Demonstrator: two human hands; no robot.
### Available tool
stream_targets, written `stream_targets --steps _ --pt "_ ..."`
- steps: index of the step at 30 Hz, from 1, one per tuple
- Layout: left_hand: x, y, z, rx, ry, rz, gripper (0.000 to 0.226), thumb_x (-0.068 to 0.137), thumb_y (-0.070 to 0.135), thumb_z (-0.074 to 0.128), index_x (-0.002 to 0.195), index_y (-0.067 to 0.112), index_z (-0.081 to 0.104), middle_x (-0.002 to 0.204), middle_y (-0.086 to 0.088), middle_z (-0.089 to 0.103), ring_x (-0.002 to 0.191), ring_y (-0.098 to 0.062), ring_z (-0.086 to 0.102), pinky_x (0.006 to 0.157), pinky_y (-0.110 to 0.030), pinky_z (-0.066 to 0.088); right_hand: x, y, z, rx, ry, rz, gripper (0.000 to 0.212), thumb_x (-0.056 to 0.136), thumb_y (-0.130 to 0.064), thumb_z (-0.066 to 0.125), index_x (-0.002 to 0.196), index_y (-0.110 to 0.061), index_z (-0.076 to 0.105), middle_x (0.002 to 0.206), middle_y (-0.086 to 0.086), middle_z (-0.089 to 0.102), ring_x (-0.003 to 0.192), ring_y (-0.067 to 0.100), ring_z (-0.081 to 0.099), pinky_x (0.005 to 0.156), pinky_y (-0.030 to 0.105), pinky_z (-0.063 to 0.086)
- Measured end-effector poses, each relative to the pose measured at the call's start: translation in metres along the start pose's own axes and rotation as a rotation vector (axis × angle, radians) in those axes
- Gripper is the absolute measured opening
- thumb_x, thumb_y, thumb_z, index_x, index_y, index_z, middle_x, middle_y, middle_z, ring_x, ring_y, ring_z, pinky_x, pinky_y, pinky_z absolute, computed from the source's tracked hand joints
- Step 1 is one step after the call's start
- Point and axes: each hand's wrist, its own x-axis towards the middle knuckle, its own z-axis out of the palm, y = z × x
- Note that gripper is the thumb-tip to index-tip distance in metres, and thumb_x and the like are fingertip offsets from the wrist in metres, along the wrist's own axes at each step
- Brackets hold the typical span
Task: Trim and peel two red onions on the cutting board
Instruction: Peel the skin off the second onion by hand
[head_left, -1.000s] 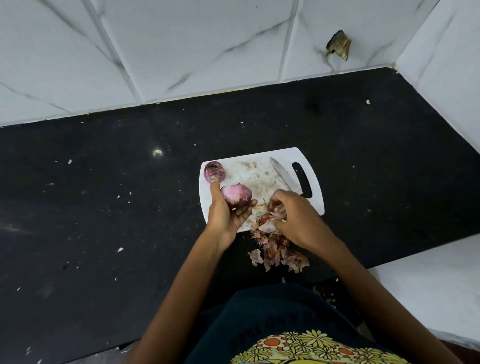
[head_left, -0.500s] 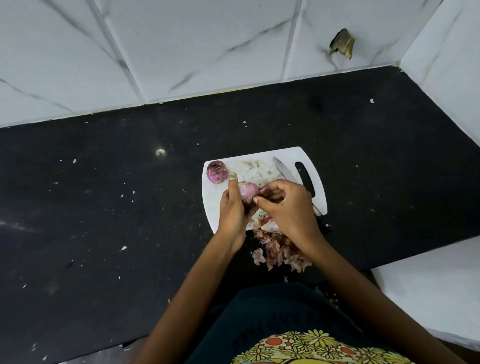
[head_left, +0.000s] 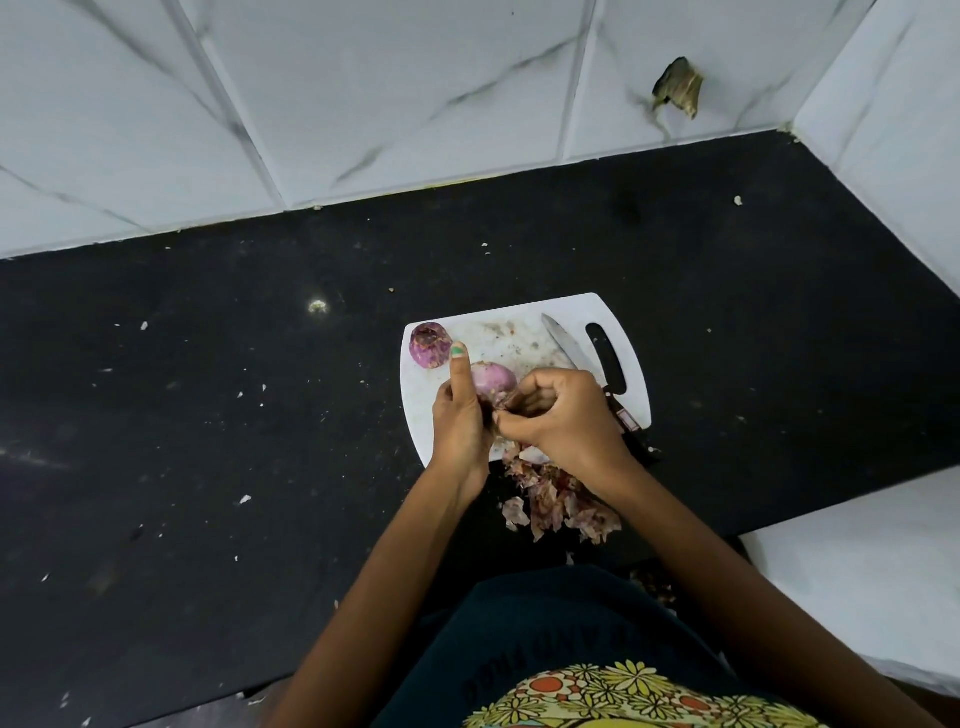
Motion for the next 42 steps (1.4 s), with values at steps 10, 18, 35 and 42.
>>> stream_targets --steps 10,18,35,42 --pt "-0.005 0.004 0.005 0.026 -0.046 -0.044 0.099 0.073 0.073 0.056 0.124 -0.011 0.048 0.093 -0.021 0.056 0.065 -0.018 0.056 0.053 -0.024 0.053 -0.003 0.003 -0.021 0.458 -0.140 0.119 0.012 0.074 0.012 0.069 0.077 0.001 0.064 0.064 0.010 0.069 0.056 0.016 0.066 0.058 0.022 0.056" --pt "-0.009 0.007 0.010 0.041 -0.029 -0.100 0.067 0.086 0.057 0.057 0.119 -0.002 0.055 0.096 -0.015 0.063 0.071 -0.015 0.058 0.057 -0.022 0.056 -0.005 0.013 -0.026 0.669 -0.133 0.204 0.023 0.075 0.017 0.061 0.067 -0.002 0.053 0.055 0.006 0.063 0.049 0.013 0.062 0.049 0.019 0.051" --pt "-0.005 0.025 -0.015 -0.192 -0.073 -0.376 0.078 0.087 0.069 0.042 0.121 0.001 0.057 0.074 -0.014 0.072 0.058 -0.017 0.069 0.049 -0.020 0.055 0.000 0.031 -0.036 -0.425 -0.194 0.017 0.016 0.084 -0.023 0.071 0.093 -0.010 0.072 0.085 -0.002 0.069 0.078 0.008 0.063 0.072 0.023 0.050" --pt "-0.006 0.026 -0.014 -0.069 -0.042 -0.341 0.073 0.085 0.073 0.040 0.117 0.011 0.059 0.092 -0.008 0.066 0.055 -0.015 0.061 0.041 -0.016 0.041 -0.008 0.018 -0.030 -0.610 -0.107 -0.064 0.007 0.080 -0.013 0.073 0.077 -0.015 0.066 0.075 -0.007 0.061 0.072 0.010 0.060 0.068 0.026 0.050"
